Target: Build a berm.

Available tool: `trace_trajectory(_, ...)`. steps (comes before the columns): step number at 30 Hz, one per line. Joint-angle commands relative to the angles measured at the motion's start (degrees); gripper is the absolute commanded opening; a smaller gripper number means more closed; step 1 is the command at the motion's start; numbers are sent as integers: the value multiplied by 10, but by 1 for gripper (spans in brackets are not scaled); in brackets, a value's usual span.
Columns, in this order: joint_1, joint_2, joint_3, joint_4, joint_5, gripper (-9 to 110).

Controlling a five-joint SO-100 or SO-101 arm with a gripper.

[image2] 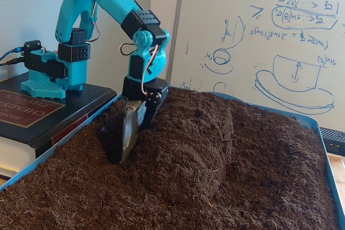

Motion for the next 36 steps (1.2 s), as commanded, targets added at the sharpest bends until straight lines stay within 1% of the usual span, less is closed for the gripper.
trace_trajectory(1,4,17,-73,-4,-5,1)
trace_trajectory(10,0,32,-120,-2,-5,1)
trace_trajectory(21,-48,134,-125,-1,4,1)
trace_trajectory(28,-54,175,-125,-4,4,1)
trace_trajectory(36,-75,273,-127,-6,4,1)
